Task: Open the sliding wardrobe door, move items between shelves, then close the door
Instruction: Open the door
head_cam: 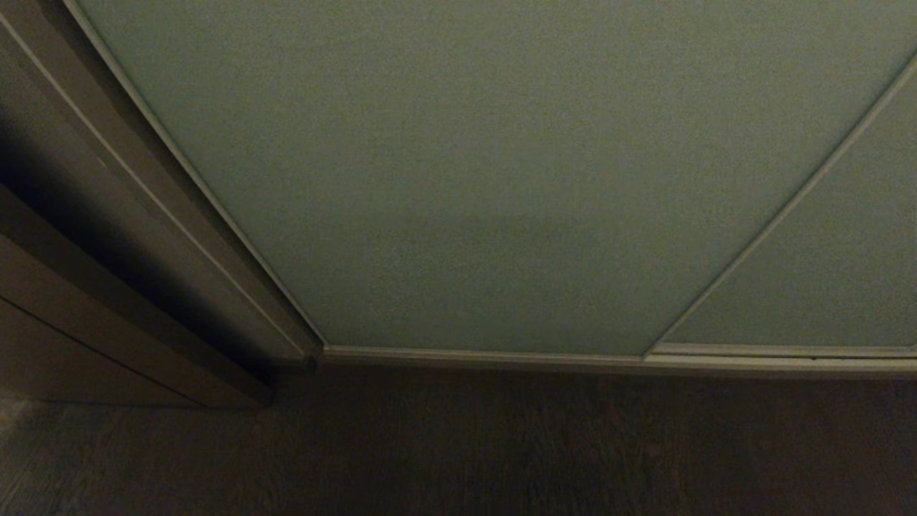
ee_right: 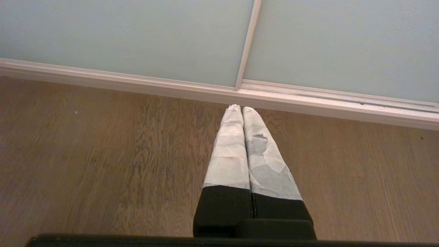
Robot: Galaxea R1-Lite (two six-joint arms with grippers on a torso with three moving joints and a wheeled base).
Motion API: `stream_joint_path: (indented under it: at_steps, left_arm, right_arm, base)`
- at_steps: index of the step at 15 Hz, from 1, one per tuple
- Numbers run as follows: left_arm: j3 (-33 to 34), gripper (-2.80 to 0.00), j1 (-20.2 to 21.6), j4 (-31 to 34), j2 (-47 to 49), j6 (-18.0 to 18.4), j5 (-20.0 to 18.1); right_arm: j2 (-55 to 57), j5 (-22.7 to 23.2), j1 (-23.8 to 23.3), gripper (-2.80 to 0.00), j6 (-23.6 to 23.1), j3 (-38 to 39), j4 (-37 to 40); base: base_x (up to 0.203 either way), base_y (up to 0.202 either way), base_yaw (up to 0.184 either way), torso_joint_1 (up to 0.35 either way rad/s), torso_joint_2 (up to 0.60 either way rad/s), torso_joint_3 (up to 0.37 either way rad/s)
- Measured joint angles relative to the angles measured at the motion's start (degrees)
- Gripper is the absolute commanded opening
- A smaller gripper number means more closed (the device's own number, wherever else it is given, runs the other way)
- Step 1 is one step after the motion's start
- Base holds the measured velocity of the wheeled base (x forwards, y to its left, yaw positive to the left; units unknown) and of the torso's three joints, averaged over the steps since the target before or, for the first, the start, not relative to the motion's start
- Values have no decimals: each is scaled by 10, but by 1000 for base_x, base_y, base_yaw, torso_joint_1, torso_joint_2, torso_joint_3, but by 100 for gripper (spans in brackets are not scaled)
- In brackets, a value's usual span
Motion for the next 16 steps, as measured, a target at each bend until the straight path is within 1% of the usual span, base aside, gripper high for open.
stream_joint_path:
  at_steps: [8, 12, 15, 16]
  left_arm:
    - [0, -280, 0, 1, 0, 8, 0]
    - [0, -280, 0, 3, 0, 43, -1]
    - [-3, -280, 0, 3, 1, 74, -9]
    - [-12, -280, 0, 6, 2, 77, -10]
  right_arm:
    - [0, 0, 0, -280, 0, 0, 0]
    - [0, 0, 0, -280, 0, 0, 0]
    - [0, 0, 0, -280, 0, 0, 0]
    - [0, 0, 0, -280, 0, 0, 0]
  base:
    - [0, 0, 0, 0, 0, 0]
    - [0, 0, 0, 0, 0, 0]
    - [0, 0, 0, 0, 0, 0]
    - [0, 0, 0, 0, 0, 0]
